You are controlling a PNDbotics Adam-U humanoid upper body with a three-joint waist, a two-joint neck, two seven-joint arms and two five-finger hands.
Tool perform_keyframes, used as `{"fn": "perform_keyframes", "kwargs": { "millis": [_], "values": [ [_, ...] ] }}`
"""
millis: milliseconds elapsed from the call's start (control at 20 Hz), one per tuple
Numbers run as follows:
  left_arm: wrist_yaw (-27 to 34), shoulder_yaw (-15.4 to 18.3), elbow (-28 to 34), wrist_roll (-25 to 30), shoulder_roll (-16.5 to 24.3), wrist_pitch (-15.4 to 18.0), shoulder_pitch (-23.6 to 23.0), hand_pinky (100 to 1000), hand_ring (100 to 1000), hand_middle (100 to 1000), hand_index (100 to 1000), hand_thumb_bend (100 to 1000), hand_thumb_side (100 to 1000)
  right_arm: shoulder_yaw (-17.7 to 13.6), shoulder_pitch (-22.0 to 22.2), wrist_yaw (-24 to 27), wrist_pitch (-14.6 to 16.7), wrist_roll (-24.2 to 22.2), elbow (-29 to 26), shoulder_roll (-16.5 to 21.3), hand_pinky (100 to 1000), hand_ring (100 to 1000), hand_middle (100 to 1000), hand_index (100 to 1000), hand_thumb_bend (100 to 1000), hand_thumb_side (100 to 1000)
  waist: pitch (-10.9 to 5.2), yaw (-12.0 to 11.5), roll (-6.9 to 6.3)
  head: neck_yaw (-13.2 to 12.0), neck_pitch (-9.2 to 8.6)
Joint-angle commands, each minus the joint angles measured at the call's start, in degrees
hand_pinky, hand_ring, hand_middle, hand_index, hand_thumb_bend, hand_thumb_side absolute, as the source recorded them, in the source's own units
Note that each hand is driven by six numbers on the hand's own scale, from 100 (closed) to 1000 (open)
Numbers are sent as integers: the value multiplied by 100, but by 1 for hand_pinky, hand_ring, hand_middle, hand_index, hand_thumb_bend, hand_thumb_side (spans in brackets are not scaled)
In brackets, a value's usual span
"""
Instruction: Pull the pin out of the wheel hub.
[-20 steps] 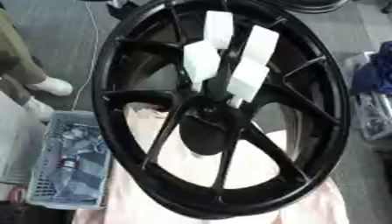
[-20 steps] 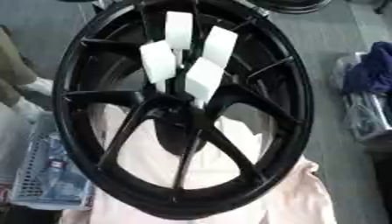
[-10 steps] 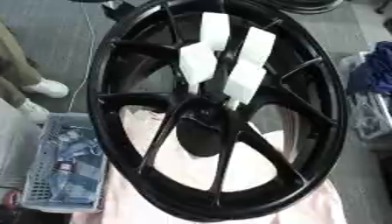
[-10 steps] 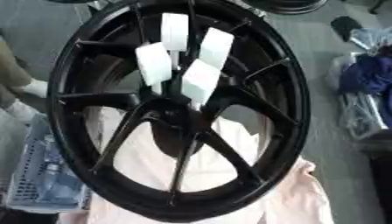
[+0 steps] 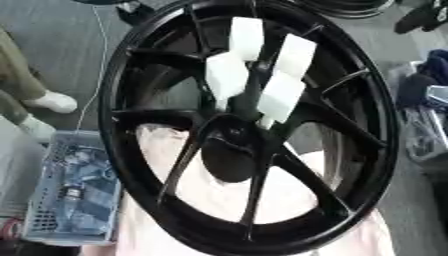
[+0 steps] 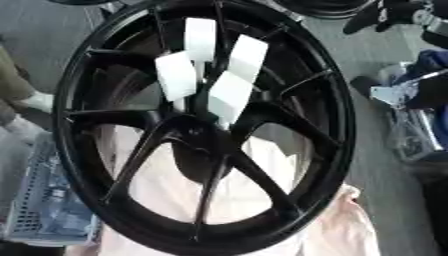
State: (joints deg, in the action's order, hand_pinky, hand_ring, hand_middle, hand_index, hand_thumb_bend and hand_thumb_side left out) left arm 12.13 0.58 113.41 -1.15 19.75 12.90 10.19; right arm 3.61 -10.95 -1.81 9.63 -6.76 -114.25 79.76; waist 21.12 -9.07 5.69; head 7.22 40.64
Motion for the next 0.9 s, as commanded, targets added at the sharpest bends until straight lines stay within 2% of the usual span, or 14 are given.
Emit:
{"fn": "perform_keyframes", "kwargs": {
  "millis": [50, 300, 500, 700, 900],
  "values": [
    [39, -2, 118, 36, 150, 14, 58, 866, 710, 634, 768, 100, 703, -48, -199, 52, 41, -298, -35, 84, 777, 866, 810, 845, 275, 340, -66, -30, -6, 46, -79],
    [43, -5, 118, 41, 142, 9, 72, 867, 711, 634, 768, 100, 705, -69, -503, 297, 79, -763, -35, 42, 780, 872, 817, 845, 293, 289, -47, -114, 28, 58, -80],
    [50, -12, 118, 53, 134, 0, 80, 867, 711, 634, 768, 100, 707, -111, -740, 353, 63, -1147, -35, 1, 790, 883, 830, 858, 334, 205, -35, -169, 56, 77, -82],
    [47, -6, 118, 51, 129, -1, 83, 867, 711, 634, 768, 100, 706, -170, -888, 350, 34, -1506, -35, -42, 799, 892, 842, 877, 364, 160, -18, -205, 74, 82, -77],
    [42, -10, 118, 57, 124, -3, 89, 868, 711, 634, 768, 100, 708, -169, -998, 343, 18, -1630, -35, -79, 799, 894, 845, 884, 384, 146, 4, -228, 87, 90, -66]
  ]
}}
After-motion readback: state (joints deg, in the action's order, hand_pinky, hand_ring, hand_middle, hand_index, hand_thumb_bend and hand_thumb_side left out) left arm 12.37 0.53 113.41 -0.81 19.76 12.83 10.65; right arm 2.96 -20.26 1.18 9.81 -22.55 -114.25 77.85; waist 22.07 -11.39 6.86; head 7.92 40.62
